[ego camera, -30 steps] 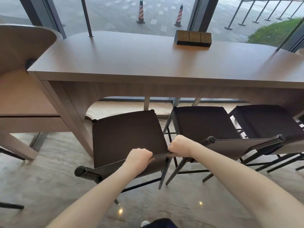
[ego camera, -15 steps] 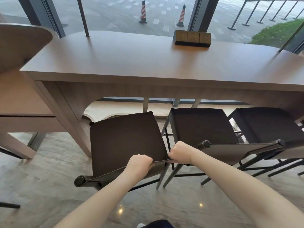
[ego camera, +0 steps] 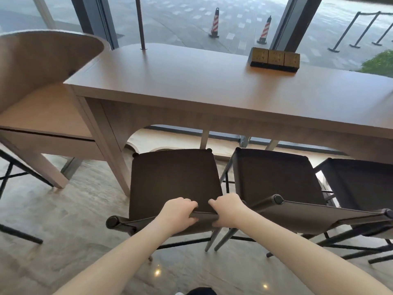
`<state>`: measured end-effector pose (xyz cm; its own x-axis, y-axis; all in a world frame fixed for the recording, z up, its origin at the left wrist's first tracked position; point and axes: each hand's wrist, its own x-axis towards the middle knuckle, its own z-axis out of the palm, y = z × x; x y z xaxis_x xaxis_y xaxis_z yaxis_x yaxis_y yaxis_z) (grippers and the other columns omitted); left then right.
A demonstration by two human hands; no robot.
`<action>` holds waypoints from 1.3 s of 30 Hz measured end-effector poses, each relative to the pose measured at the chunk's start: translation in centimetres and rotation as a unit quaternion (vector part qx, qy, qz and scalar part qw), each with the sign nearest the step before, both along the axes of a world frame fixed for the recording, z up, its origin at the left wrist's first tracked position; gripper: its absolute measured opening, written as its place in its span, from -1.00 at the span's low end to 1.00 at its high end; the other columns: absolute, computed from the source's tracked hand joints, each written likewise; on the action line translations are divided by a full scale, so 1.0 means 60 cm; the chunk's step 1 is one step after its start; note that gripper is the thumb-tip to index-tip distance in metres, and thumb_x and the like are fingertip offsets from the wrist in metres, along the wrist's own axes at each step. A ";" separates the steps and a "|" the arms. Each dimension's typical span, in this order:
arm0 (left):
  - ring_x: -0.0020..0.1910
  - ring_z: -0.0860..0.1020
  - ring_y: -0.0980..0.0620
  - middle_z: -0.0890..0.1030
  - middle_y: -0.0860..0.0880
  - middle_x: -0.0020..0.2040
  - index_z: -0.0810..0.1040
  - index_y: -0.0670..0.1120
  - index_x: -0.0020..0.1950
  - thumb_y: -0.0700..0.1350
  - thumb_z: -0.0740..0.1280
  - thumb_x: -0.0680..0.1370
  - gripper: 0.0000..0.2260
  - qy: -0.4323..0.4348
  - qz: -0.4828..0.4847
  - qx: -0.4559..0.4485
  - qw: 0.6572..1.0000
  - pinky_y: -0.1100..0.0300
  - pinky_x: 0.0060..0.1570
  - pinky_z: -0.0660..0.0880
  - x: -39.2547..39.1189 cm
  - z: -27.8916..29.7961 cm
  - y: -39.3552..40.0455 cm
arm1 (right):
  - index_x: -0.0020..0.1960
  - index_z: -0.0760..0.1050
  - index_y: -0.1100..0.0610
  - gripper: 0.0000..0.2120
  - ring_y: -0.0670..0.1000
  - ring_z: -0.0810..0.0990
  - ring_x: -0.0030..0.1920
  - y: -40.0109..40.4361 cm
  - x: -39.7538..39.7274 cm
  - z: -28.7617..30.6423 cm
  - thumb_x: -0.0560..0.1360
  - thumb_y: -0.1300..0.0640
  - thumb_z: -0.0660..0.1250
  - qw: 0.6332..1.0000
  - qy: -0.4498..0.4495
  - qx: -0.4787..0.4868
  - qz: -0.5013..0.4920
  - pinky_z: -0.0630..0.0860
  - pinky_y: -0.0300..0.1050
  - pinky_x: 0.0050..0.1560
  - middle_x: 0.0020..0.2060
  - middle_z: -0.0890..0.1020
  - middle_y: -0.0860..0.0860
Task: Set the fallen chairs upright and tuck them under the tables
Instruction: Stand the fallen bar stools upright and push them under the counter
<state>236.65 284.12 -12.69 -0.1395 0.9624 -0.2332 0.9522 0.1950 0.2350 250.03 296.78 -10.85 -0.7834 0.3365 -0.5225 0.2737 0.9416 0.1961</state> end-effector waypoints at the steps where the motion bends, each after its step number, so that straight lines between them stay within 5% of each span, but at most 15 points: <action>1: 0.14 0.51 0.02 0.57 0.05 0.15 0.46 0.04 0.33 0.13 0.27 0.53 -0.60 0.000 0.011 0.006 1.000 0.10 0.08 0.50 -0.011 0.004 -0.010 | 0.11 0.41 0.10 -0.63 0.08 0.51 -0.23 -0.011 -0.009 0.001 0.50 -0.17 0.27 0.999 0.024 -0.021 0.000 0.30 -0.13 -0.34 -0.15 0.57 0.03; 7: 0.08 0.52 0.04 0.57 0.04 0.10 0.47 0.03 0.30 0.17 0.30 0.49 -0.57 0.057 0.083 -0.019 0.995 0.16 0.01 0.48 -0.086 0.023 -0.109 | 0.10 0.51 0.11 -0.79 0.09 0.61 -0.05 -0.085 -0.078 -0.014 0.59 0.01 0.22 0.978 0.140 -0.158 -0.002 0.50 -0.07 -0.09 -0.06 0.63 0.05; 15: 0.08 0.56 -0.11 0.60 -0.08 0.06 0.56 -0.09 0.07 0.12 0.20 0.59 -0.69 0.155 0.071 -0.141 0.975 0.13 -0.10 0.39 -0.140 0.024 -0.171 | 0.08 0.58 0.10 -0.80 0.07 0.63 -0.08 -0.136 -0.153 -0.025 0.57 0.03 0.26 0.968 0.150 -0.199 -0.006 0.55 -0.09 -0.06 -0.07 0.66 0.04; 31: 0.06 0.60 -0.18 0.62 -0.12 0.07 0.56 -0.16 0.13 -0.09 0.14 0.64 -0.75 0.253 -0.086 -0.169 0.949 0.09 -0.02 0.45 -0.234 0.069 -0.125 | 0.03 0.58 0.16 -0.69 0.21 0.62 -0.07 -0.125 -0.202 -0.005 0.63 0.02 0.13 0.977 0.187 -0.098 0.031 0.47 -0.03 -0.08 -0.07 0.67 0.12; 39: -0.02 0.61 -0.15 0.64 -0.09 -0.01 0.58 -0.11 0.03 0.13 0.10 0.64 -0.62 0.249 -0.109 -0.145 0.951 0.12 -0.13 0.40 -0.314 0.060 -0.111 | 0.06 0.58 0.16 -0.68 0.19 0.62 -0.08 -0.126 -0.257 -0.003 0.63 0.02 0.11 0.977 0.193 -0.093 0.003 0.45 -0.04 -0.09 -0.06 0.66 0.11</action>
<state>217.84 277.49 -9.08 -0.1064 0.8865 -0.4504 0.9565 -0.0326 -0.2901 234.60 289.25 -11.05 -0.9358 0.2591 -0.2390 0.2880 0.9530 -0.0945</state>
